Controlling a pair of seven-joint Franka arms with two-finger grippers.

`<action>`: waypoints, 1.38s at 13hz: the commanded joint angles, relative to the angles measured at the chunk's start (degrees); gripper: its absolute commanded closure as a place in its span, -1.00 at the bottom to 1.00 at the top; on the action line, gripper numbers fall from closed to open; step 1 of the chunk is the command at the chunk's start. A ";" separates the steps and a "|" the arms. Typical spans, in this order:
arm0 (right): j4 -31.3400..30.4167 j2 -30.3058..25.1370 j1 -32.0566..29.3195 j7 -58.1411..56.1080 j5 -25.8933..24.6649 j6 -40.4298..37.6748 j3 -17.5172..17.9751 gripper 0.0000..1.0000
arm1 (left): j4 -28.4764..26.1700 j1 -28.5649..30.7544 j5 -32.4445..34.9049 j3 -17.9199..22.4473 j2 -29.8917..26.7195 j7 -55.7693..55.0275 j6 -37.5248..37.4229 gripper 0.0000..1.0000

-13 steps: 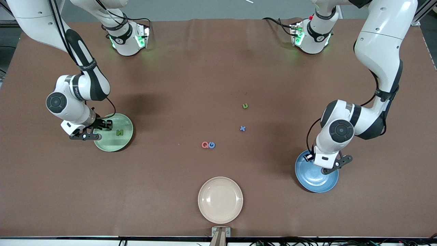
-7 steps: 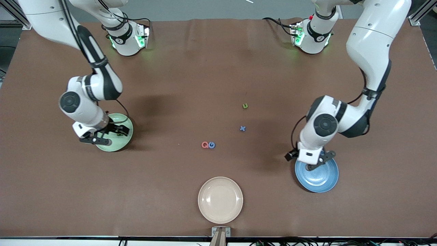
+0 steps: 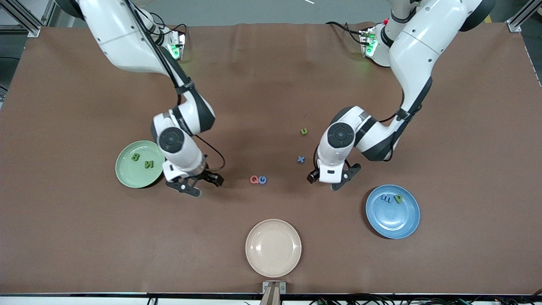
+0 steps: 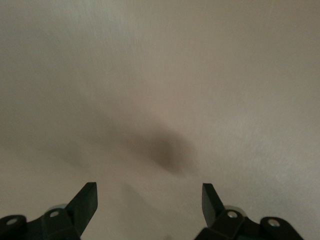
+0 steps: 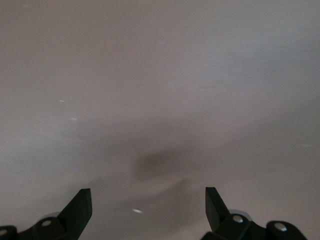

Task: Sort upper and lower case letters into plates
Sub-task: 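Reach the right gripper to the pink O while the left gripper reaches blue x, then grasp the pink O with the right gripper while the left gripper grasps x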

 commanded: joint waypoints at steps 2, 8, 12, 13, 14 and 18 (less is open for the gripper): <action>11.92 8.65 4.50 8.77 -1.27 -2.18 -1.96 -1.00 | -0.51 -3.53 -0.35 0.26 0.18 -8.56 0.48 -0.66; 14.84 12.45 12.33 19.42 -2.16 -1.83 -5.31 -1.00 | -1.92 -5.82 0.09 0.26 0.36 -20.52 0.57 -0.27; 14.40 12.36 15.75 24.26 -2.51 -1.83 -5.31 -1.00 | -2.27 -6.17 0.09 0.26 0.44 -24.48 0.57 -0.19; 14.31 12.27 16.11 25.22 -2.60 -1.83 -5.31 -1.00 | -2.36 -6.43 0.01 0.26 0.53 -24.75 0.57 -0.16; 14.23 12.27 16.37 25.84 -2.69 -1.83 -5.31 -1.00 | -2.36 -6.44 0.01 0.26 0.53 -24.92 0.65 -0.15; 13.96 12.09 16.99 26.20 -2.69 -2.18 -5.31 -1.00 | -2.44 -6.61 -0.08 0.26 0.79 -24.93 1.53 0.02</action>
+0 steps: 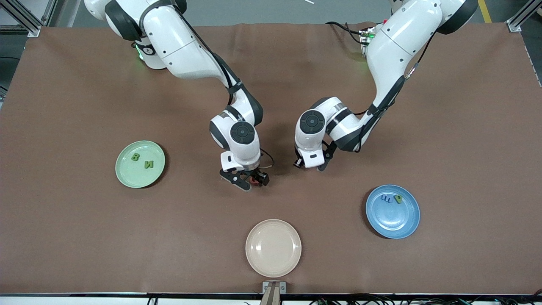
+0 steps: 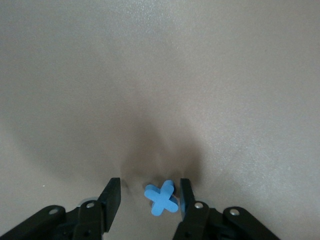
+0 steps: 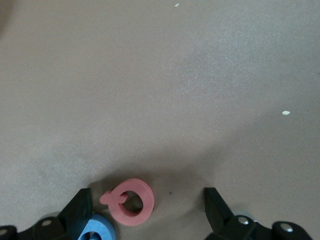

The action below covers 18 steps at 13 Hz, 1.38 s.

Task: Sort upper and lower case letters into plates
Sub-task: 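Grasp the pink O with the right gripper while the left gripper grasps x, then drop the O on the green plate while the left gripper drops x on blue plate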

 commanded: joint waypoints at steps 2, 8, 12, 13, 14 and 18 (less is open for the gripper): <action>-0.40 0.60 0.56 0.96 -1.50 -0.32 -0.24 -0.85 | -0.18 -0.53 -0.09 0.15 0.34 -0.98 2.15 0.07; -0.40 0.60 -0.23 1.04 -1.59 -0.32 -0.06 1.00 | -0.09 -0.71 0.27 0.15 0.35 0.42 2.51 0.98; -0.40 -1.41 -3.13 -3.77 -1.07 -2.33 0.29 1.00 | 0.61 3.67 1.58 0.51 -3.95 11.29 1.63 1.00; -0.31 -2.11 -4.27 -6.06 -0.80 -4.26 0.38 1.00 | 0.70 5.95 1.58 0.51 -5.10 15.68 1.37 1.00; -0.40 -3.69 -6.02 -8.86 -0.72 -5.41 0.55 1.00 | 1.22 7.89 1.58 0.51 -5.72 20.59 0.76 1.00; -5.90 -12.64 -15.60 -26.25 2.27 -14.30 2.75 1.00 | 6.05 15.36 1.50 0.51 -5.72 37.74 -3.29 0.99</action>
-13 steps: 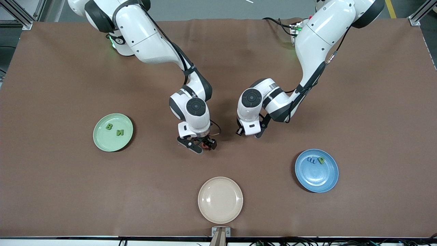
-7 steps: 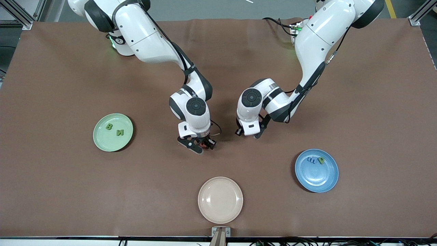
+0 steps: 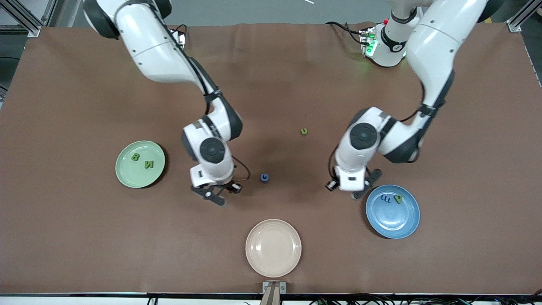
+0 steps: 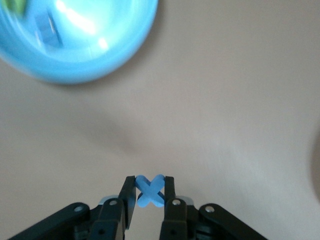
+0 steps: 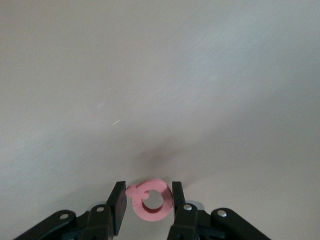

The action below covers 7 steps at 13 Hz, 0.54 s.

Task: Sort upper and lower case letters into plates
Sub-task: 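Drop the O on the green plate while the left gripper drops x on blue plate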

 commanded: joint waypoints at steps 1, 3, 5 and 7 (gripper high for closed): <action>-11.33 -10.77 -7.16 -12.26 1.25 -1.77 2.27 1.00 | 2.96 4.46 0.54 -0.32 0.46 9.87 -1.83 0.99; -20.91 -17.80 -11.64 -21.49 1.25 -1.16 2.18 1.00 | 4.20 7.19 0.54 -0.32 1.77 16.04 -1.83 0.99; -31.28 -23.96 -16.48 -30.63 1.25 2.86 2.18 1.00 | 5.61 9.48 0.28 -0.23 4.22 18.96 -1.31 0.95; -40.87 -27.84 -21.48 -38.73 1.25 9.71 2.18 1.00 | 7.10 9.93 0.28 -0.05 6.78 19.05 0.01 0.76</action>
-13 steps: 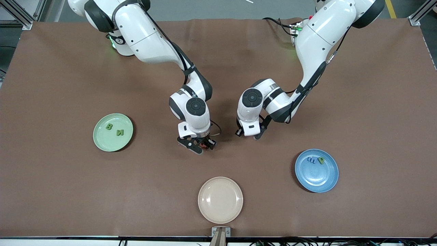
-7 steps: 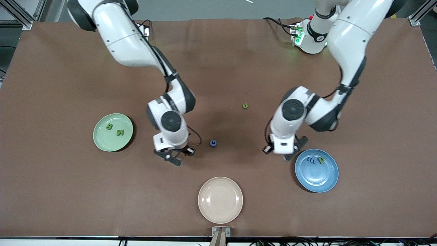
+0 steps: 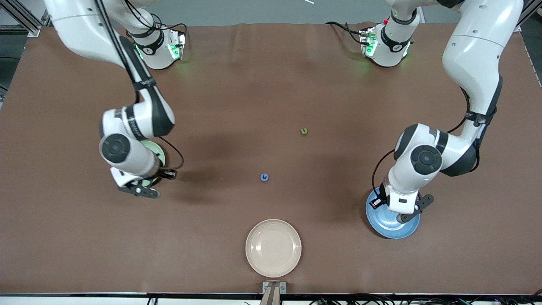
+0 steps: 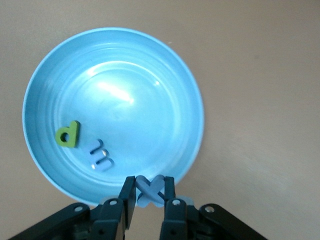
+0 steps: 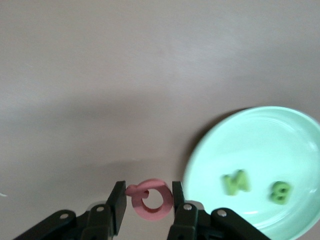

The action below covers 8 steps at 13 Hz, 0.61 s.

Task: Sort upper and lower case letters into plates
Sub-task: 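Drop the O on the green plate while the left gripper drops x on blue plate, then grasp the blue C with the right gripper while the left gripper grasps green n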

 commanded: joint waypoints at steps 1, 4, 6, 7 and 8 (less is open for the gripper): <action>-16.32 -7.98 -6.61 -9.40 0.51 9.44 1.54 1.00 | 3.89 -0.08 0.28 -0.22 4.15 0.95 0.64 0.48; -21.36 -8.25 -9.80 -12.86 0.60 11.84 1.63 0.96 | 3.98 0.01 0.02 -0.22 3.72 -0.18 0.65 -0.95; -21.81 -8.25 -9.88 -13.21 0.60 11.76 1.63 -0.65 | 3.28 0.19 -0.07 -0.48 2.67 -1.06 0.56 -0.98; -21.81 -8.25 -9.88 -13.21 0.60 11.67 1.63 -1.00 | 2.93 -0.34 -0.07 -0.83 1.71 -3.16 -0.05 -0.98; -21.55 -8.25 -9.80 -13.13 0.60 11.50 1.63 -1.00 | 1.36 -1.13 -0.07 -1.53 0.57 -6.14 -0.32 -0.98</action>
